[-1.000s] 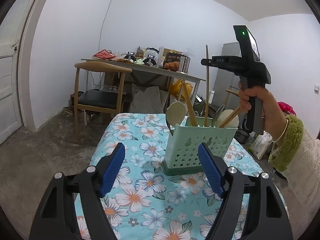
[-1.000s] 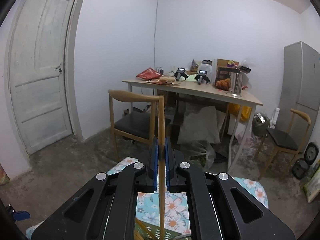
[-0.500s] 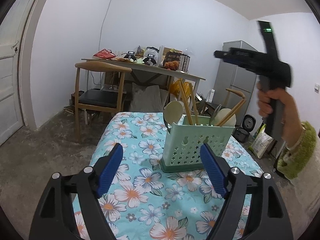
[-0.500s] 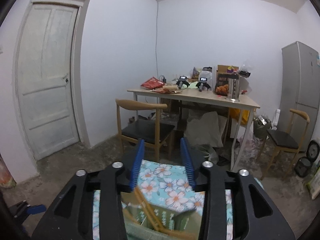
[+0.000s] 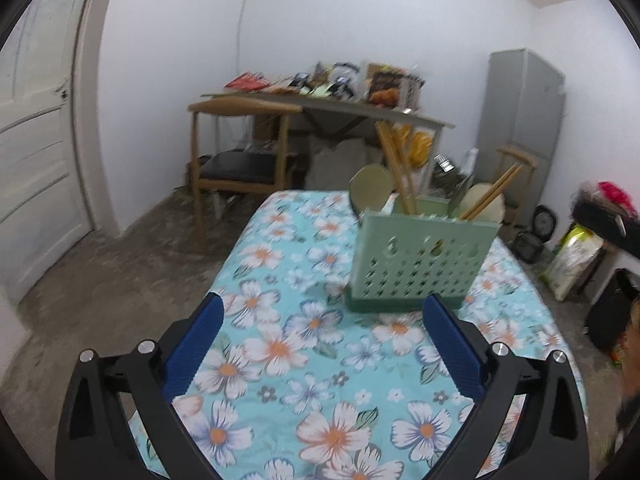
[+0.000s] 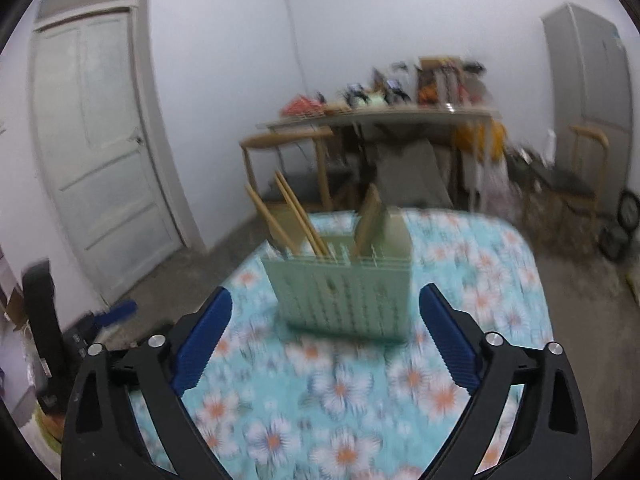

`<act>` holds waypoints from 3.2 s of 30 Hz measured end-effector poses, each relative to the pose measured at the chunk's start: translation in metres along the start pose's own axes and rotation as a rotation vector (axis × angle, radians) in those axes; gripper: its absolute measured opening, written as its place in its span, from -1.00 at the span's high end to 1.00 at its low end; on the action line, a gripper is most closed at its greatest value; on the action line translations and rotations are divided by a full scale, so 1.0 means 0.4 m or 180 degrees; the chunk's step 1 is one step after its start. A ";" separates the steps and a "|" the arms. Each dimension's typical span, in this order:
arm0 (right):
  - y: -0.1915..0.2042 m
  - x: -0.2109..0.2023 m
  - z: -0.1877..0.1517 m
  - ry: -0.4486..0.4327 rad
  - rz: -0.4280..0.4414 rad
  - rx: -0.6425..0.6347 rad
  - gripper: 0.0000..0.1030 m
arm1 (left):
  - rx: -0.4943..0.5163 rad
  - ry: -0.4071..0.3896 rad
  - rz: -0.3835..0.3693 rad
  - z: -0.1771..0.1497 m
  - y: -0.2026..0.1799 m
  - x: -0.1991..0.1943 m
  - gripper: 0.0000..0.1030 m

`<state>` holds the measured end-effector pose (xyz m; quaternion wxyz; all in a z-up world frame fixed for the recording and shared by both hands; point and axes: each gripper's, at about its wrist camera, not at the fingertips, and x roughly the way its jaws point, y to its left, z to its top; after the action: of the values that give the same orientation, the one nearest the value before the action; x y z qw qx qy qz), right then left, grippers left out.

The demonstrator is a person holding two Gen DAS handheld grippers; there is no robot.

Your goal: Organize utensils

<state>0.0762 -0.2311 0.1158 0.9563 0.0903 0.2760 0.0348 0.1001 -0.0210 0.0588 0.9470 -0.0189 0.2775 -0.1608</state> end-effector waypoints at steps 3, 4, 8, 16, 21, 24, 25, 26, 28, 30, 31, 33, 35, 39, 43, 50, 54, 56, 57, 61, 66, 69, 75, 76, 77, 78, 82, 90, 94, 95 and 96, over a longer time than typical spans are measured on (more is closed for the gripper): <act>-0.013 0.018 -0.053 0.0252 -0.0224 0.0088 -0.82 | 0.0034 0.0083 0.0205 -0.013 -0.020 0.003 -0.89; -0.014 0.021 -0.068 0.0299 -0.0297 0.0099 -0.83 | 0.0046 0.0112 0.0245 -0.017 -0.023 0.005 -0.89; -0.018 0.024 -0.114 0.0428 -0.0616 0.0087 -0.84 | 0.0089 0.0178 0.0367 -0.023 -0.041 0.001 -0.89; -0.018 0.014 -0.163 0.0512 -0.1036 -0.0049 -0.84 | 0.0225 0.0275 0.0670 -0.023 -0.063 -0.001 -0.89; -0.023 -0.001 -0.163 0.0484 -0.1166 -0.0102 -0.85 | 0.0197 0.0307 0.0724 -0.025 -0.061 -0.005 -0.89; -0.039 -0.010 -0.161 0.0470 -0.1206 -0.0048 -0.84 | 0.0170 0.0329 0.0728 -0.026 -0.058 -0.004 -0.89; -0.045 -0.012 -0.159 0.0467 -0.1217 -0.0029 -0.85 | 0.0168 0.0332 0.0740 -0.027 -0.058 -0.003 -0.89; -0.051 -0.015 -0.158 0.0463 -0.1231 -0.0007 -0.85 | 0.0168 0.0334 0.0748 -0.028 -0.059 -0.003 -0.89; -0.060 -0.019 -0.157 0.0455 -0.1253 0.0023 -0.85 | 0.0171 0.0326 0.0771 -0.030 -0.058 -0.003 -0.89; -0.066 -0.023 -0.156 0.0449 -0.1269 0.0051 -0.85 | 0.0168 0.0319 0.0797 -0.030 -0.055 -0.004 -0.89; -0.069 -0.024 -0.154 0.0446 -0.1271 0.0069 -0.85 | 0.0157 0.0313 0.0818 -0.030 -0.050 -0.005 -0.89; -0.074 -0.025 -0.153 0.0443 -0.1270 0.0102 -0.85 | 0.0139 0.0307 0.0849 -0.029 -0.044 -0.006 -0.89; -0.076 -0.023 -0.151 0.0442 -0.1263 0.0119 -0.85 | 0.0116 0.0305 0.0869 -0.028 -0.035 -0.008 -0.89; -0.076 -0.020 -0.150 0.0444 -0.1268 0.0112 -0.85 | 0.0077 0.0316 0.0890 -0.031 -0.020 -0.009 -0.89; -0.076 -0.019 -0.151 0.0441 -0.1261 0.0117 -0.85 | 0.0059 0.0324 0.0890 -0.033 -0.011 -0.010 -0.89; -0.077 -0.018 -0.149 0.0435 -0.1258 0.0115 -0.84 | 0.0060 0.0322 0.0871 -0.032 -0.009 -0.014 -0.89; -0.073 -0.016 -0.146 0.0431 -0.1258 0.0103 -0.84 | 0.0054 0.0342 0.0853 -0.031 -0.007 -0.013 -0.89; -0.073 -0.017 -0.146 0.0432 -0.1255 0.0106 -0.85 | 0.0058 0.0335 0.0854 -0.031 -0.007 -0.013 -0.89; -0.073 -0.017 -0.147 0.0432 -0.1260 0.0107 -0.84 | 0.0058 0.0337 0.0853 -0.031 -0.007 -0.012 -0.89; -0.072 -0.017 -0.146 0.0430 -0.1259 0.0105 -0.85 | 0.0055 0.0347 0.0847 -0.031 -0.007 -0.013 -0.89; -0.072 -0.017 -0.146 0.0430 -0.1263 0.0107 -0.85 | 0.0054 0.0342 0.0850 -0.031 -0.007 -0.013 -0.89; -0.071 -0.017 -0.146 0.0430 -0.1258 0.0106 -0.85 | 0.0057 0.0339 0.0851 -0.030 -0.006 -0.014 -0.89; -0.070 -0.016 -0.146 0.0429 -0.1262 0.0103 -0.85 | 0.0055 0.0338 0.0853 -0.031 -0.006 -0.014 -0.89; -0.070 -0.016 -0.147 0.0429 -0.1261 0.0105 -0.85 | 0.0055 0.0341 0.0853 -0.030 -0.006 -0.013 -0.89; -0.070 -0.016 -0.146 0.0427 -0.1261 0.0105 -0.84 | 0.0056 0.0342 0.0852 -0.031 -0.006 -0.014 -0.89; -0.070 -0.016 -0.146 0.0429 -0.1262 0.0106 -0.85 | 0.0058 0.0345 0.0854 -0.031 -0.006 -0.014 -0.89; -0.068 -0.016 -0.145 0.0429 -0.1264 0.0102 -0.84 | 0.0055 0.0343 0.0854 -0.030 -0.005 -0.014 -0.89; -0.067 -0.016 -0.145 0.0428 -0.1265 0.0103 -0.85 | 0.0055 0.0346 0.0851 -0.030 -0.005 -0.014 -0.89; -0.068 -0.015 -0.146 0.0428 -0.1266 0.0103 -0.85 | 0.0055 0.0343 0.0852 -0.030 -0.005 -0.013 -0.89; -0.067 -0.015 -0.145 0.0425 -0.1266 0.0100 -0.85 | 0.0057 0.0344 0.0853 -0.030 -0.005 -0.013 -0.89; -0.068 -0.015 -0.145 0.0424 -0.1265 0.0102 -0.85 | 0.0056 0.0344 0.0853 -0.030 -0.005 -0.013 -0.89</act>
<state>0.0404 -0.2495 0.0654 0.9224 0.0468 0.3514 -0.1530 0.0889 -0.0204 0.0516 0.9438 0.0353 0.3267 -0.0361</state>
